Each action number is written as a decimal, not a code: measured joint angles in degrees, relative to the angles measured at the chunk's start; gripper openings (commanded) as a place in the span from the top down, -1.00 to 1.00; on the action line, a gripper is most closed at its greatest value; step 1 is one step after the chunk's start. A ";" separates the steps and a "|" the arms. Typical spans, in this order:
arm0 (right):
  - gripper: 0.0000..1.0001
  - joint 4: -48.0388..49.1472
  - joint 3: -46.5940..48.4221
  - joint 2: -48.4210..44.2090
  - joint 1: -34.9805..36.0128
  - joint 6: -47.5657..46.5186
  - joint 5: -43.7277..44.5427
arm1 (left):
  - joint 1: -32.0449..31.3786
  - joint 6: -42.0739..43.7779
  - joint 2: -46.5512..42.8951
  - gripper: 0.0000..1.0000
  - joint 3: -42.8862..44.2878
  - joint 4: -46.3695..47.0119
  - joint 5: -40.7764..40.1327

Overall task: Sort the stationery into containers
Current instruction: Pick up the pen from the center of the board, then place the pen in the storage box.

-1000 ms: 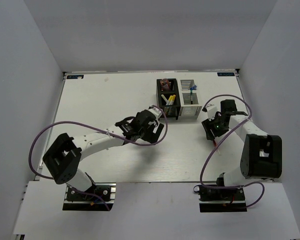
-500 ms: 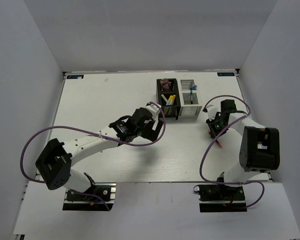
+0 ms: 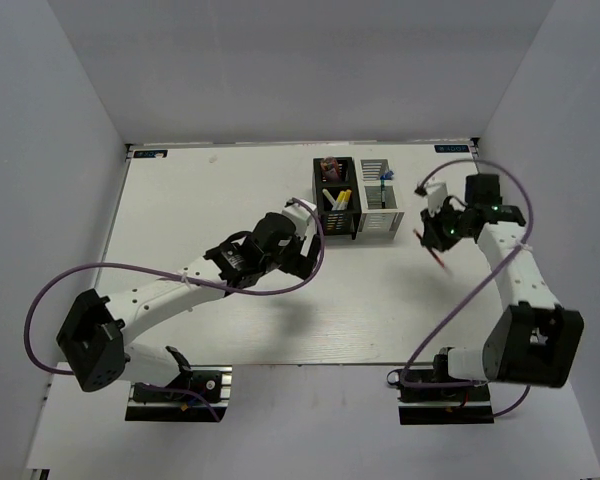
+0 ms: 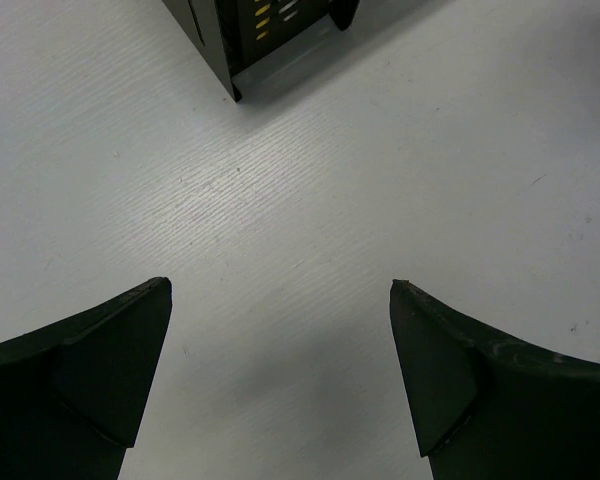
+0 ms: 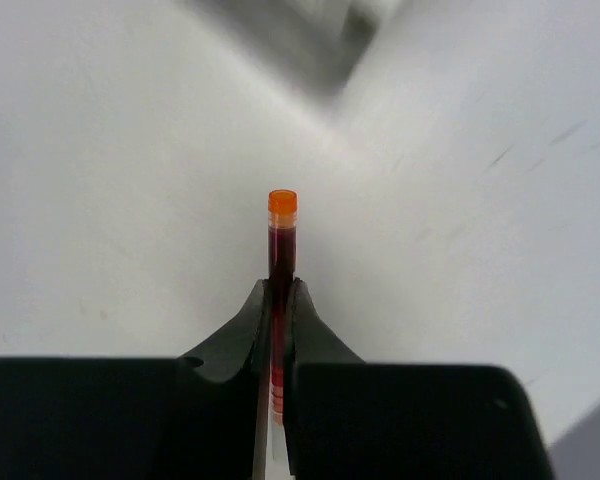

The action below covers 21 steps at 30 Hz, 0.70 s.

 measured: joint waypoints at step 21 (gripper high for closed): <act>1.00 20.26 27.17 15.61 2.51 9.99 -38.53 | 0.00 0.46 -0.63 -0.99 -0.92 0.79 -1.95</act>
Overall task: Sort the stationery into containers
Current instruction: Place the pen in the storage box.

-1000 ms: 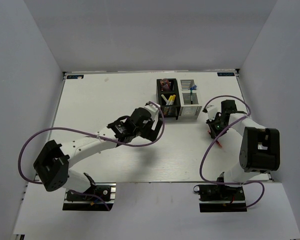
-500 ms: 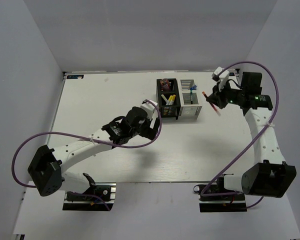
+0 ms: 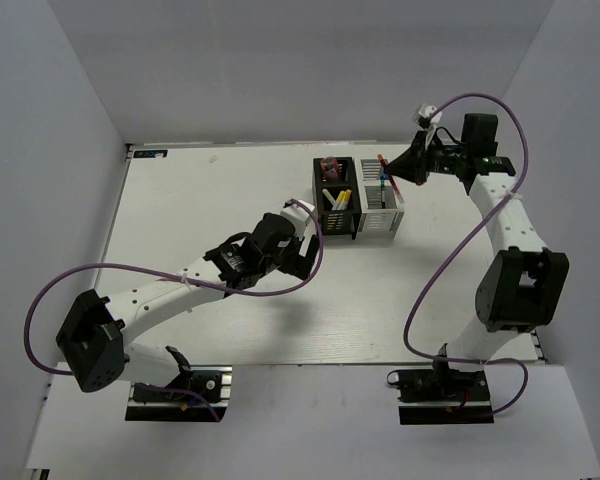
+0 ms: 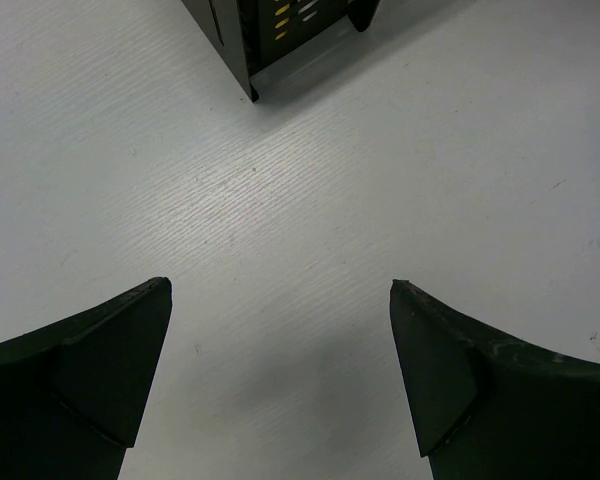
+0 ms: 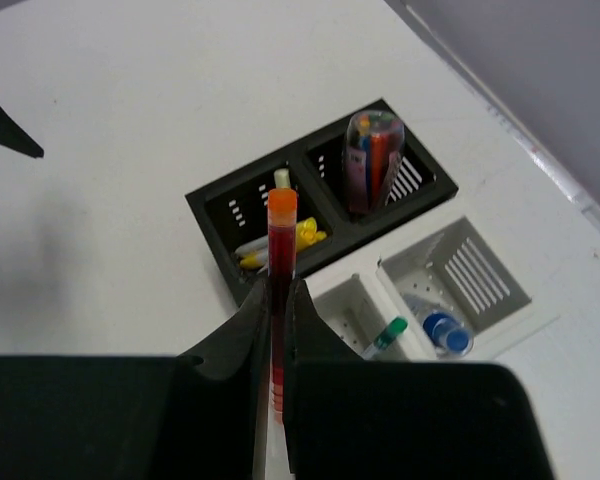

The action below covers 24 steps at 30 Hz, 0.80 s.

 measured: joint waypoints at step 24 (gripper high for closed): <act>-0.81 10.56 -5.88 3.65 2.99 6.23 5.20 | 0.00 0.44 0.04 -0.99 0.00 0.00 -0.02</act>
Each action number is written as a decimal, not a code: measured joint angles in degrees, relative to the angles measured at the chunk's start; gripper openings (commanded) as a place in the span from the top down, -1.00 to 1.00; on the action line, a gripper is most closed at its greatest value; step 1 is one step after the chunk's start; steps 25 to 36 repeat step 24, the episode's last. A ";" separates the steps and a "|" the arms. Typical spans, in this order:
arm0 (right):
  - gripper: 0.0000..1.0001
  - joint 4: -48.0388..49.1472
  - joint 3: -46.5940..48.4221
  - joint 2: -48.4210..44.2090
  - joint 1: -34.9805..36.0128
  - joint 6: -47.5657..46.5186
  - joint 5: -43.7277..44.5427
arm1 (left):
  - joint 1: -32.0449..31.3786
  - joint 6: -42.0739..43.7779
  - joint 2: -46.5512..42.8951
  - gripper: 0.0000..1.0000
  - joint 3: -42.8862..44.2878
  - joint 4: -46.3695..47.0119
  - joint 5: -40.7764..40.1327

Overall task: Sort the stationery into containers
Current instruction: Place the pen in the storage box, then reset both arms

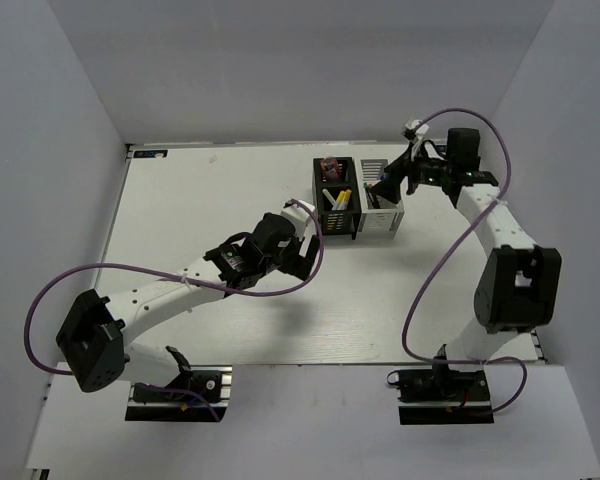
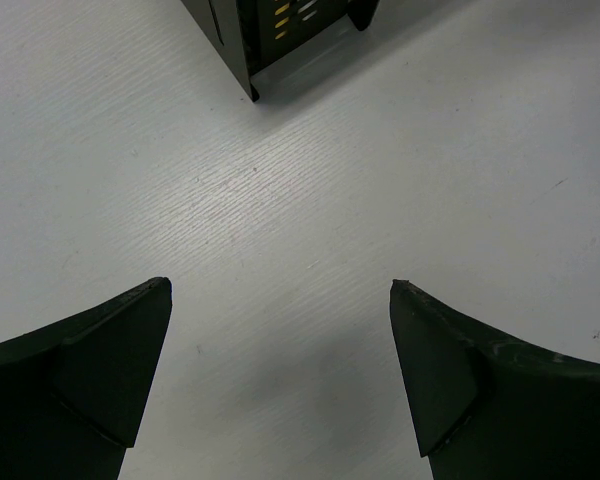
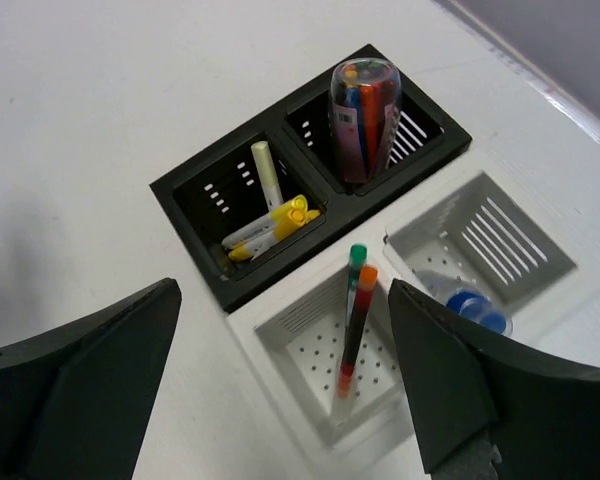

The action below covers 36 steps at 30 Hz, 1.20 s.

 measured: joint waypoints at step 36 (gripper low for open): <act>-0.81 4.00 -45.07 -62.66 -0.28 12.90 33.46 | 0.11 3.87 -13.44 -0.99 -6.03 5.75 2.82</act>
